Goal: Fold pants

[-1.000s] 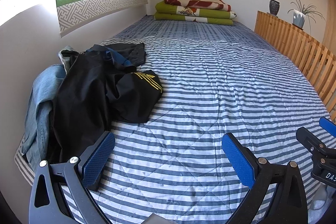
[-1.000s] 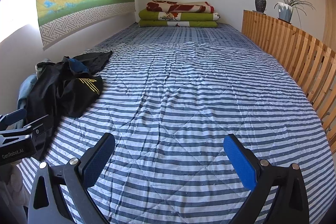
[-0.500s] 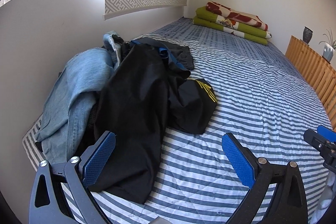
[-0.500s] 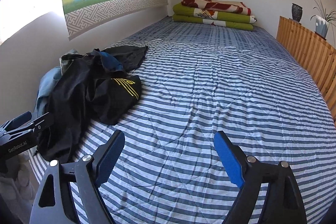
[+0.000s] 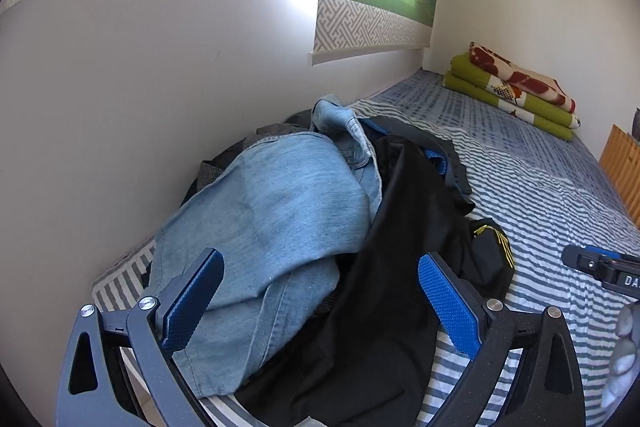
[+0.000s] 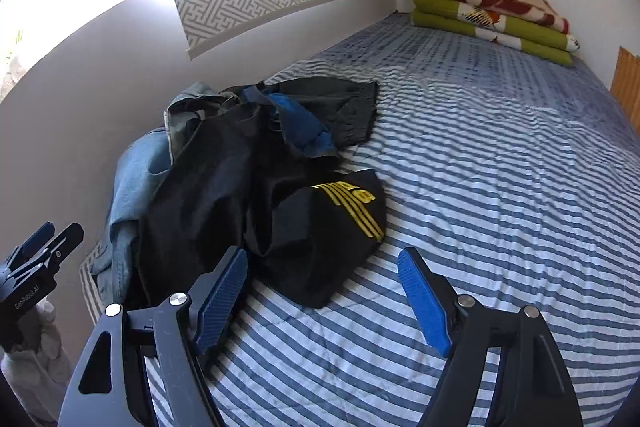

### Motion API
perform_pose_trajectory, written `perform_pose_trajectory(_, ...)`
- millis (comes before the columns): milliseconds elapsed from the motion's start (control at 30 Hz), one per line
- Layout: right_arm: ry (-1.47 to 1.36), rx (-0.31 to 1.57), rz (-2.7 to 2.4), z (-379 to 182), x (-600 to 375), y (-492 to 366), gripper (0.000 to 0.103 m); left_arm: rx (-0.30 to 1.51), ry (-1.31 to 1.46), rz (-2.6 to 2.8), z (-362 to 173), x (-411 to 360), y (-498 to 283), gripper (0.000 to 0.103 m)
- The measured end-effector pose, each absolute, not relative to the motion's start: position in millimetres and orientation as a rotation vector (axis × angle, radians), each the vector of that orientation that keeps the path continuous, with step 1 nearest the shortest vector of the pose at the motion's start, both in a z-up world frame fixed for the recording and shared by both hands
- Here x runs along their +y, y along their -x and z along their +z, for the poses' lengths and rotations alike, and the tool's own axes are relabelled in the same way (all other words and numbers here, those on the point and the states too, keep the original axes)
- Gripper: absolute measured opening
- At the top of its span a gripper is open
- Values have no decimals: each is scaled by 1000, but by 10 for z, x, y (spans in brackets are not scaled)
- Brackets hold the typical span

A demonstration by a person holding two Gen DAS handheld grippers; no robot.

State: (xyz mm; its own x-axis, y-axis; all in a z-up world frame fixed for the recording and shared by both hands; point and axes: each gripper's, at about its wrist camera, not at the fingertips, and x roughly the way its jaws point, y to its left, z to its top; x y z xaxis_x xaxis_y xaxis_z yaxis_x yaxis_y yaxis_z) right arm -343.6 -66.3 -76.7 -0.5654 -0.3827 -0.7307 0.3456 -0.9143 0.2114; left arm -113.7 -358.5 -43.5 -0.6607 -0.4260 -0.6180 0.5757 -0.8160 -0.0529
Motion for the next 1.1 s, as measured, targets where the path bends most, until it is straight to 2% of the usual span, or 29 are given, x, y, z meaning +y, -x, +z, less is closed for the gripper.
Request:
perform_pose_trajectory(200, -1244, -119, -2351, -990, -1240, 3874, 75, 445, -874, -2398, -643, -3875, 1149, 100)
perform_pose_trajectory(433, -1293, -15, -2301, -1255, -1964, 4203, 76, 533, -871, -2336, -794, -4084, 1089, 98)
perform_pose_trajectory(633, -1351, -146, -2203, -1345, -2142, 4454, 76, 541, -881, -2336, -850, -4117, 1175, 98)
perform_pose_trajectory(667, -1346, -144, -2180, -1341, -2176, 4459, 63, 542, -885, -2339, -859, -4115, 1195, 98)
perform_pose_trajectory(700, -1339, -125, -2163, -1334, -2211, 4448, 29, 537, -886, -2341, -862, -4107, 1209, 98)
perform_pose_trajectory(733, -1345, -78, -2163, -1326, -2246, 4424, 13, 528, -887, -2340, -856, -4090, 1204, 98)
perform_pose_trajectory(767, -1348, -27, -2187, -1303, -2249, 4390, 5, 520, -885, -2339, -854, -4081, 1206, 98)
perform_pose_trajectory(1100, -1307, -6, -2351, -1025, -1418, 3984, 4, 490, -889, -2368, -820, -3932, 1258, 98)
